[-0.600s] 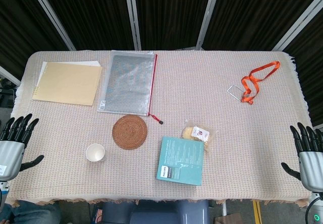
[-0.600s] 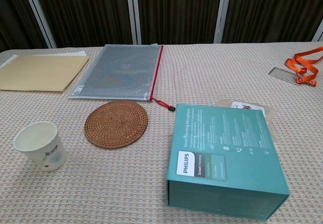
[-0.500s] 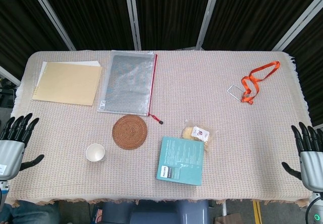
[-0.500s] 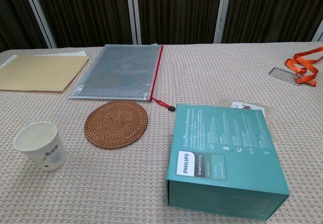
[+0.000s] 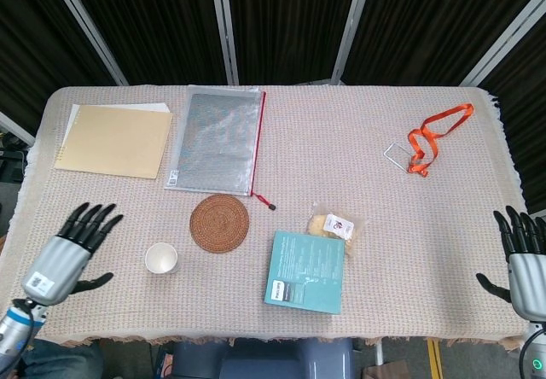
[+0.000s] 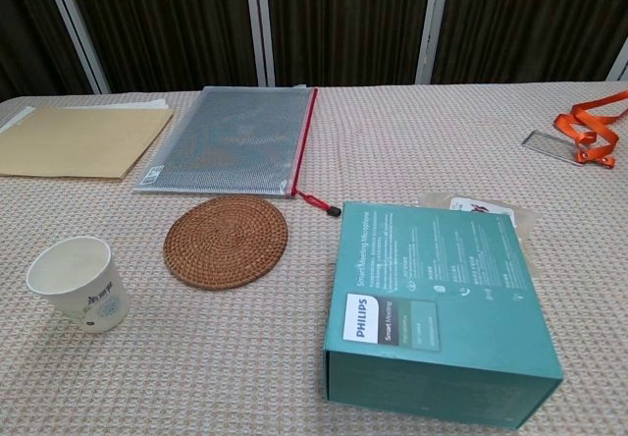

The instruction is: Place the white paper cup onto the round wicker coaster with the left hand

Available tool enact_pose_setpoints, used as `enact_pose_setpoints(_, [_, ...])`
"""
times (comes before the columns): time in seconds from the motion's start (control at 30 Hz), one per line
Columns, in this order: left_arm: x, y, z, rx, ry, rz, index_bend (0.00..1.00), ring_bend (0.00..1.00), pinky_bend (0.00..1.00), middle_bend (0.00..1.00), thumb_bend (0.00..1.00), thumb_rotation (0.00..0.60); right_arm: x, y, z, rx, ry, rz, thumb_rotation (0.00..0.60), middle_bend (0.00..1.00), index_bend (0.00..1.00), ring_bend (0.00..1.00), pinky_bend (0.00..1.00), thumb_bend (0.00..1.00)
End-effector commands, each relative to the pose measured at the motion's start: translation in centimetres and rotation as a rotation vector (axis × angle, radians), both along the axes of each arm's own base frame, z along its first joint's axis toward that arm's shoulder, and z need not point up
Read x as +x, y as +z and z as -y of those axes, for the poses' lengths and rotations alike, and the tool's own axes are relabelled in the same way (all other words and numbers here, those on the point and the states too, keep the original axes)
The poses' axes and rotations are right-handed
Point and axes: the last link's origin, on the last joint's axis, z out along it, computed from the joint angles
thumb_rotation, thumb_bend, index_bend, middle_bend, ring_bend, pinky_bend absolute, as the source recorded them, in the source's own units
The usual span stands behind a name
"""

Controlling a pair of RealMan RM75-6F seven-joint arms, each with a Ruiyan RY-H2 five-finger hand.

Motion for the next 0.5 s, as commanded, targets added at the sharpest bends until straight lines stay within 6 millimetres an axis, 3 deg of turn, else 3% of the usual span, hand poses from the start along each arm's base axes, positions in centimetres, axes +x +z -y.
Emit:
enact_pose_setpoints(0.03, [1.2,-4.1,-0.9,-0.11,-0.106,-0.145,0.05,0.0,0.05,0.0,0.0,0.6,0.0,0.0,0.2,-0.002,-0.003,0.003,0.6,0.0,0.0,0.0,0.0,0.0])
enact_pose_setpoints(0.27, [1.8,-8.1,-2.2,-0.19,-0.104,-0.237,0.1,0.01,0.16,0.04,0.0,0.6,-0.5,0.0,0.6,-0.002,-0.025,0.003,0.6,0.0,0.0,0.0,0.0,0.0])
enact_pose_setpoints(0.5, [1.4,-10.2,-3.6,-0.189,-0.054,-0.263,0.12,0.03,0.19,0.07,0.0,0.6,-0.6,0.2,0.6,-0.01,-0.032,0.016,0.6,0.0,0.0,0.0,0.0,0.0])
